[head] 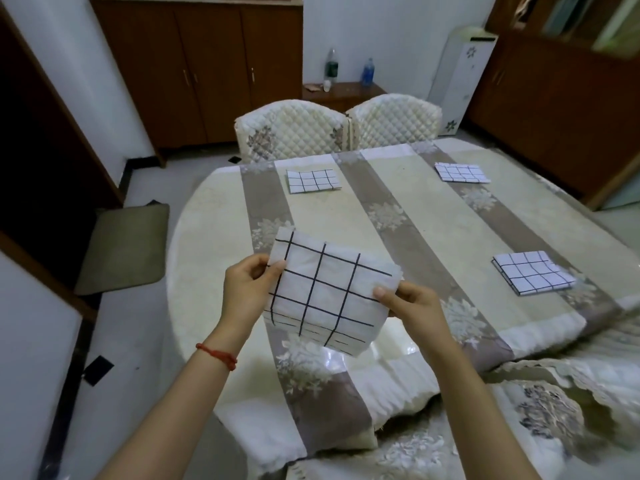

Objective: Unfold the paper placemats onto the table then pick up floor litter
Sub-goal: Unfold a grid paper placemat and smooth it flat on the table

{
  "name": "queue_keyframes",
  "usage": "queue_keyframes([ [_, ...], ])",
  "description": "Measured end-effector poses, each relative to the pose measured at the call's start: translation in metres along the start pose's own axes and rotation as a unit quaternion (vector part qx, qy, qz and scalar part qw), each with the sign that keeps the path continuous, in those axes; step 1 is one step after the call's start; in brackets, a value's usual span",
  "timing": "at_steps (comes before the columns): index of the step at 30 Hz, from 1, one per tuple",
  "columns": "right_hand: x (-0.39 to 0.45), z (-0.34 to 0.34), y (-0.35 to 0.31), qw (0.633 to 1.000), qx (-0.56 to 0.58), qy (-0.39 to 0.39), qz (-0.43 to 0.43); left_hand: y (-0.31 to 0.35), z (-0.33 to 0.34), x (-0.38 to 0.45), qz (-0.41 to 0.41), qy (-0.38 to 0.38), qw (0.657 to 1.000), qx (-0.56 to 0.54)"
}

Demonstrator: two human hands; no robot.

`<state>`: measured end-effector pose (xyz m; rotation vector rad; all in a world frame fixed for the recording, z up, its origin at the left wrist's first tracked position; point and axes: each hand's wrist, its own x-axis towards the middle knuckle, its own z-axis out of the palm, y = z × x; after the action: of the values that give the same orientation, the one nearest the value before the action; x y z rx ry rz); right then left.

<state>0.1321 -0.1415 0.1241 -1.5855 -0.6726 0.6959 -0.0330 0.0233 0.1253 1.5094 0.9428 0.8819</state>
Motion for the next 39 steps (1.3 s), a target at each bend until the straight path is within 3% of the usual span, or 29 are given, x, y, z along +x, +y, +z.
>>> queue_keyframes([
  [5, 0.005, 0.009, -0.014, 1.0, -0.008, 0.011, -0.001, 0.002, 0.001, -0.018, -0.02, 0.088, 0.992, 0.086],
  [8, 0.003, 0.008, -0.022, 1.0, -0.014, -0.003, -0.008, 0.015, 0.021, -0.044, -0.006, 0.021, 0.997, 0.079],
  [12, -0.002, 0.005, -0.03, 0.996, -0.069, -0.041, -0.049, 0.032, 0.059, -0.066, -0.057, -0.086, 0.995, 0.011],
  [16, -0.008, 0.001, -0.031, 0.986, -0.13, -0.074, -0.078, 0.047, 0.08, -0.074, -0.065, -0.114, 0.987, -0.093],
  [24, -0.008, -0.013, -0.032, 0.989, -0.09, -0.089, -0.082, 0.042, 0.084, -0.072, -0.067, -0.073, 0.986, -0.137],
  [35, 0.018, -0.049, -0.022, 0.991, -0.074, 0.078, -0.083, 0.019, 0.028, -0.036, -0.064, 0.072, 0.991, -0.098],
  [39, 0.028, -0.065, -0.023, 0.986, -0.095, 0.096, -0.097, 0.007, -0.004, -0.022, -0.07, 0.111, 0.99, -0.06],
])
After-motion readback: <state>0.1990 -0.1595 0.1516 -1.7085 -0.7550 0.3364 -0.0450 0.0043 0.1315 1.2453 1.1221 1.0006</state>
